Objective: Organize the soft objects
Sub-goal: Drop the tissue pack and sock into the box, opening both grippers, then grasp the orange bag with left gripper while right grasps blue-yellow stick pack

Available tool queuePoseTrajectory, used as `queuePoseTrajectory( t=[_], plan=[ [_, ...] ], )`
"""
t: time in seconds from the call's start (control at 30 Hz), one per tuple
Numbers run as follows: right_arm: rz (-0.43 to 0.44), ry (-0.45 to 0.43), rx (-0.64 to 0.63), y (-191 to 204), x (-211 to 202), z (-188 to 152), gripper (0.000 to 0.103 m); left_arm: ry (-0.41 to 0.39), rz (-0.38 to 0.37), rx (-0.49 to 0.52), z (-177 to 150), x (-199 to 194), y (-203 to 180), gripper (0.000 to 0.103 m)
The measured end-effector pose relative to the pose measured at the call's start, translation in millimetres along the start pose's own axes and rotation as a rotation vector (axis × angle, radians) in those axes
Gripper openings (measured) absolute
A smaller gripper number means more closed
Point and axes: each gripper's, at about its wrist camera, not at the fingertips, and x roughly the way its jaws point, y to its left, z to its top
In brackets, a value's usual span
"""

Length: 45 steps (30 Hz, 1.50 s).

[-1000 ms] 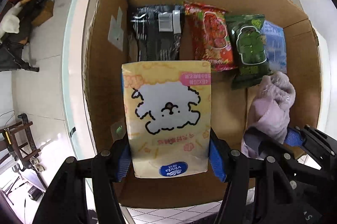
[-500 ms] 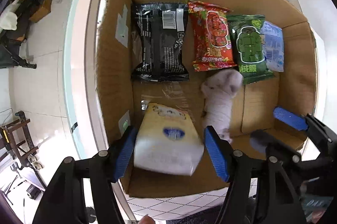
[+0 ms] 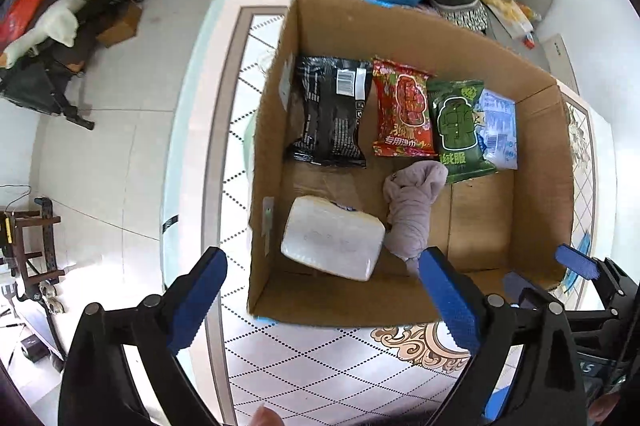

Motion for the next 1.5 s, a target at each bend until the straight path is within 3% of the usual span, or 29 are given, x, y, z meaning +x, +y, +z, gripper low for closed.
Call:
queuePoseTrajectory(
  t=[0.37, 0.67, 0.8, 0.97, 1.13, 1.33, 1.43, 1.5],
  plan=[
    [-0.088, -0.082, 0.010, 2.3, -51.1, -43.8, 0.103, -0.150, 0.036, 0.005, -38.5, -55.5, -22.7, 0.100],
    [0.013, -0.159, 0.021, -2.9, -110.4, -66.2, 0.103, -0.232, -0.027, 0.000, -49.5, -103.0, -45.7, 0.100],
    [0.070, -0.198, 0.063, -26.4, -130.8, -65.1, 0.103, -0.263, -0.036, 0.047, -39.1, -120.8, -77.2, 0.100],
    [0.075, -0.224, 0.222, -110.7, -144.7, -68.6, 0.103, -0.289, 0.009, 0.207, -11.5, -122.0, -163.7, 0.100],
    [0.011, -0.224, 0.460, -237.0, -142.6, -88.7, 0.103, -0.252, 0.021, 0.380, 29.9, -90.2, -268.1, 0.100],
    [-0.048, -0.133, 0.717, -383.1, -100.7, -117.2, 0.103, -0.124, 0.141, 0.564, 92.5, 2.9, -384.3, 0.099],
    [-0.012, -0.071, 0.812, -430.8, -67.5, -128.3, 0.103, -0.059, 0.209, 0.625, 114.5, 55.7, -418.5, 0.089],
    [0.000, -0.020, 0.849, -452.0, -42.2, -131.1, 0.103, 0.018, 0.256, 0.639, 130.2, 97.6, -436.8, 0.088]
  ],
)
